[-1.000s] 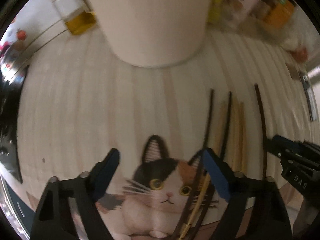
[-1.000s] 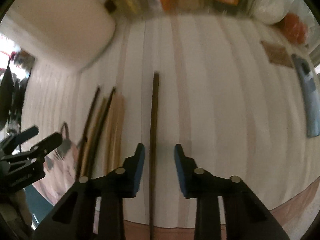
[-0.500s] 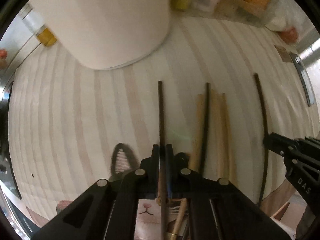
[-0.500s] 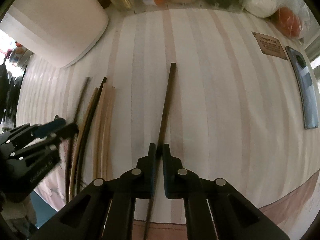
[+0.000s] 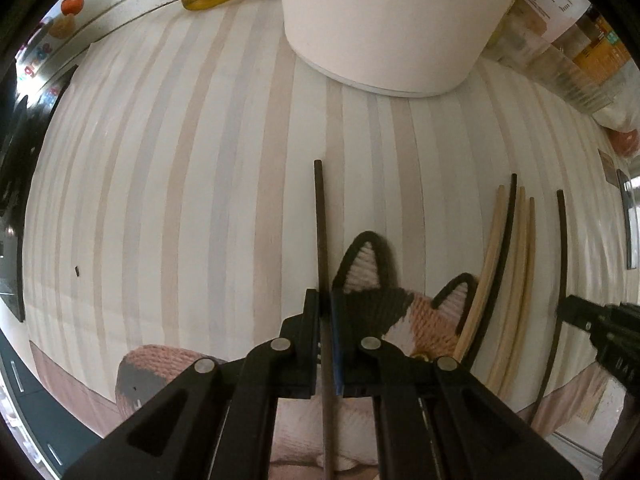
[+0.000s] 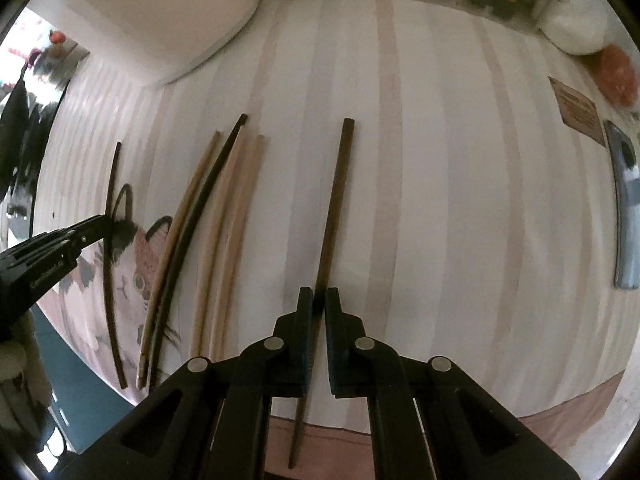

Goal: Organize utensils
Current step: 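Grasp a dark brown chopstick with the left tool while the right tool grasps another dark one, then lift the dark chopstick toward the holder with the left tool while the right tool carries its own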

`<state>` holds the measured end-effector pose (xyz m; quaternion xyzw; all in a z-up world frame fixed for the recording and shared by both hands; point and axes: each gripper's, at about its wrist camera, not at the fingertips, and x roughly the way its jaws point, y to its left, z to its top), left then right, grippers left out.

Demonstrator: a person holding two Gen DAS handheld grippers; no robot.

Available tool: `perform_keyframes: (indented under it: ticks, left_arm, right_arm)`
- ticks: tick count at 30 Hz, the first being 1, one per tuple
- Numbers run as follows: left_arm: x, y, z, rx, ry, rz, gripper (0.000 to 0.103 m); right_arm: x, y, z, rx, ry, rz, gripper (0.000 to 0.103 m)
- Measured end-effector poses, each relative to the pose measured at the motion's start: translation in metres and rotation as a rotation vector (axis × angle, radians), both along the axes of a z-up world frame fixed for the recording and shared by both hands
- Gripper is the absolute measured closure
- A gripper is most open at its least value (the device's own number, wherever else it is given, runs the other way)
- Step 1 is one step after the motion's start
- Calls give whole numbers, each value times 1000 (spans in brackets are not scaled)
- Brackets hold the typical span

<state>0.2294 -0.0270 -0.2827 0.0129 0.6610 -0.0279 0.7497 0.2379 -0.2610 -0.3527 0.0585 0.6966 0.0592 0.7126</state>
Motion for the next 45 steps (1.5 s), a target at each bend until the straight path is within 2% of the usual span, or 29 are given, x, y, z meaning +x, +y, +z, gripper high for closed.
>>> perform_keyframes:
  ticks: [5,9,19,35,39,41,45]
  left_arm:
    - [7,9,-2,4,6,-24,98]
    - [13,2,-12,8,2,-28,97]
    - [20,3,-8,-2,3,-39,97]
    - [18,-8,-14,21,-17,-76,100]
    - [13,-5,-7,6,-36,-70,100]
    - [10,-2,4,-11,-63,-65,100]
    - [3,5,32,-52,-122,-55,100]
  right_arm:
    - [18,-8,3,-10,22,-35,96]
    - [28,2,3,-40,23,-28,96]
    - [59,28,6,-65,37,-39,96]
    - [40,46,0,-118,-4,-36,96]
    - [30,42,4,-31,-60,-82,97]
    - [25,38,7,3,-74,-117,98]
    - [12,40,29,43,-160,-144,98]
